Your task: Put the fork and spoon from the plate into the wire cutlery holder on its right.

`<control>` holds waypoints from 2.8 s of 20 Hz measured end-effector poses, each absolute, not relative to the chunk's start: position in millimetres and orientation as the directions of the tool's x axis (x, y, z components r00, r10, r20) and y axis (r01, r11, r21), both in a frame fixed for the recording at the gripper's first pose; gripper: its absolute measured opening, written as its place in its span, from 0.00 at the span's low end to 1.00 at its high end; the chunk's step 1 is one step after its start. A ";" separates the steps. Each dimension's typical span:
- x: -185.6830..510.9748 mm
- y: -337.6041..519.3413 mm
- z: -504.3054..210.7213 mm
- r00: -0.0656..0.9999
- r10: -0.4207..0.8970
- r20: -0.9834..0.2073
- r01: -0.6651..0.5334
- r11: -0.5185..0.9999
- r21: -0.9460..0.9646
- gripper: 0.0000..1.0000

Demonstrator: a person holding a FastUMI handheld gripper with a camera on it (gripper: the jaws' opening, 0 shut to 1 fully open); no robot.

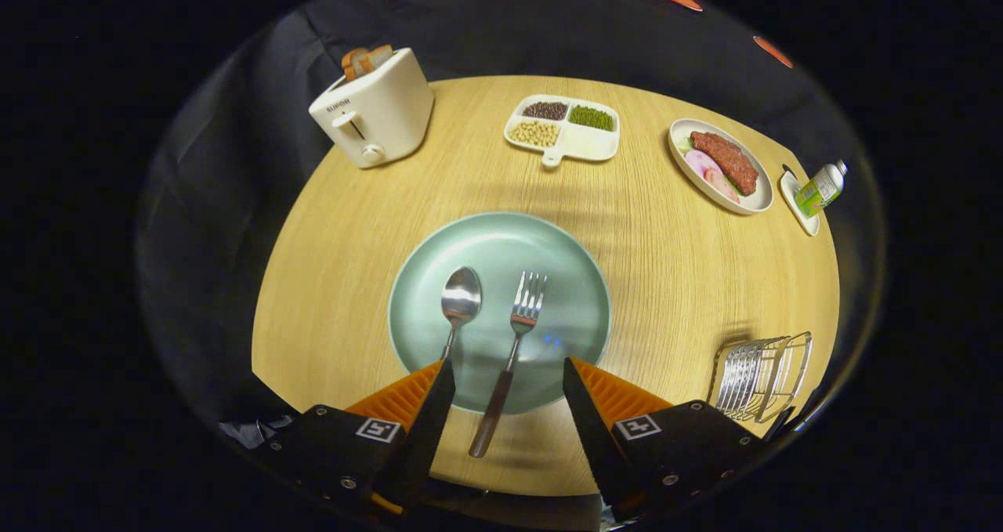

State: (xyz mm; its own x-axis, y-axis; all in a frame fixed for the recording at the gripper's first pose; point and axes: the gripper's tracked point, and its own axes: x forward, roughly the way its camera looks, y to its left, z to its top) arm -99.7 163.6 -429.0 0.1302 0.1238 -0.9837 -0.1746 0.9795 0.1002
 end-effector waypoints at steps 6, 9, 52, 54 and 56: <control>-101.1 160.7 -461.1 0.045 0.091 -0.995 -0.130 0.988 0.085 0.81; -103.6 163.3 -473.2 0.010 0.082 -0.997 -0.105 0.991 0.081 0.77; -153.2 -104.4 -352.6 0.095 -0.029 -0.995 0.076 0.997 -0.022 0.05; -162.6 -109.6 -361.9 0.047 -0.003 -0.999 0.069 0.998 0.001 0.05; -168.2 -110.4 -369.3 0.013 0.035 -0.999 0.092 0.995 0.036 0.05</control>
State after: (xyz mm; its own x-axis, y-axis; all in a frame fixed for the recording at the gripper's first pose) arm -168.2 -110.4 -369.3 0.0126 0.0351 -0.9993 0.0919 0.9951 0.0361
